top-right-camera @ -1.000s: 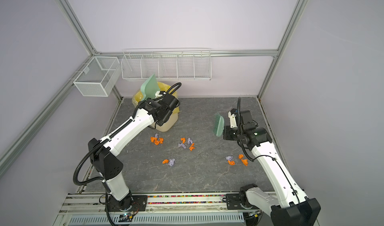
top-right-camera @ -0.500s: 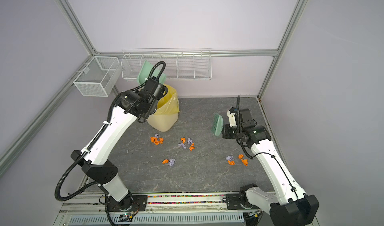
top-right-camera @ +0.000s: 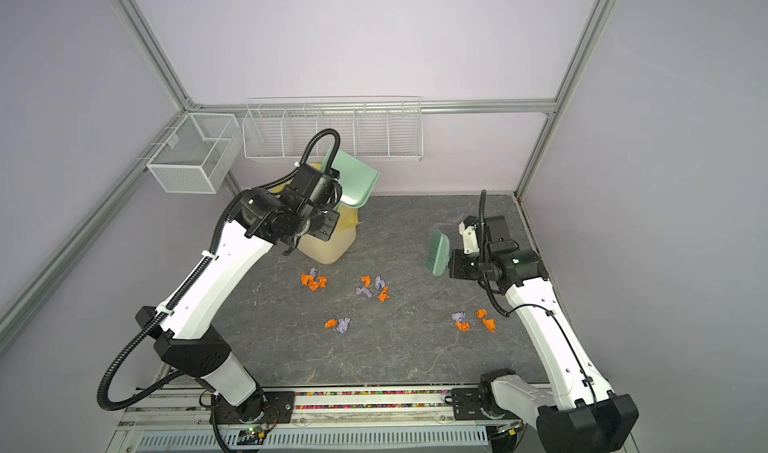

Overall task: Sweep away the paper scraps from the table
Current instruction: 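Bring the empty dustpan back down onto the table with the left gripper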

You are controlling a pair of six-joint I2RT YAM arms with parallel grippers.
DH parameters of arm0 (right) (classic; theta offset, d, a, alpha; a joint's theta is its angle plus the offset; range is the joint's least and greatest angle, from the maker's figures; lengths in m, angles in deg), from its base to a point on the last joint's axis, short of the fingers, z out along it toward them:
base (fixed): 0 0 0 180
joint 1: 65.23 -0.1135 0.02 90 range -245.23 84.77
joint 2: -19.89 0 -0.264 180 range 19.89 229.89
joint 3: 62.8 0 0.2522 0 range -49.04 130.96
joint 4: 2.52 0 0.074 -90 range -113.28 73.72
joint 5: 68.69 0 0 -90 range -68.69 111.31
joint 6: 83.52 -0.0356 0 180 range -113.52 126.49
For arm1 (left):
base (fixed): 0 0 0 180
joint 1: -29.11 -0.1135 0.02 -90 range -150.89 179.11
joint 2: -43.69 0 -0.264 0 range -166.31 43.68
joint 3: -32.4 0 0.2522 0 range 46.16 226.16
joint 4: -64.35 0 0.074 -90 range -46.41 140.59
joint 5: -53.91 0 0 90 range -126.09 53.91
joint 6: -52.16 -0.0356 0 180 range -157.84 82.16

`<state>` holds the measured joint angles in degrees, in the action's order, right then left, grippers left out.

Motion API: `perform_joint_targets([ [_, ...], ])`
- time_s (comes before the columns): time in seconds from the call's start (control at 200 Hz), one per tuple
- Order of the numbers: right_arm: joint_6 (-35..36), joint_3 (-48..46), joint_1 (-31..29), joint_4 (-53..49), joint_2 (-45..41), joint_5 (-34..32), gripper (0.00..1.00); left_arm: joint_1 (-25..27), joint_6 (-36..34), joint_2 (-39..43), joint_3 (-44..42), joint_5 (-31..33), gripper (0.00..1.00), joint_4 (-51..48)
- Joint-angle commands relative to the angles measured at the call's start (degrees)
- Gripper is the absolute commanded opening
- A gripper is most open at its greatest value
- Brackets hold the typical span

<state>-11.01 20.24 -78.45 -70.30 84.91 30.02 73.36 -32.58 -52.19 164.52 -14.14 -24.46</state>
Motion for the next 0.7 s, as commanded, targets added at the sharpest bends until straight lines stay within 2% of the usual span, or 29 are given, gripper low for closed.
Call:
perform_joint_targets([
  [0.0,1.20,1.58,1.08,-3.89,0.44,2.02,0.07,0.05,3.01,2.60,-4.83,-11.10,0.00,4.26],
  [0.15,1.68,2.13,5.04,-7.50,0.62,1.45,0.07,0.05,4.28,3.67,-10.75,-17.68,0.00,6.93],
  [0.52,2.50,3.10,8.24,-9.87,0.76,-1.29,0.07,0.40,6.26,2.80,-18.36,-25.17,0.00,12.27],
  [0.695,2.80,4.94,8.49,-11.04,2.53,-0.79,0.07,3.85,7.11,1.12,-19.22,-27.65,0.00,14.10],
])
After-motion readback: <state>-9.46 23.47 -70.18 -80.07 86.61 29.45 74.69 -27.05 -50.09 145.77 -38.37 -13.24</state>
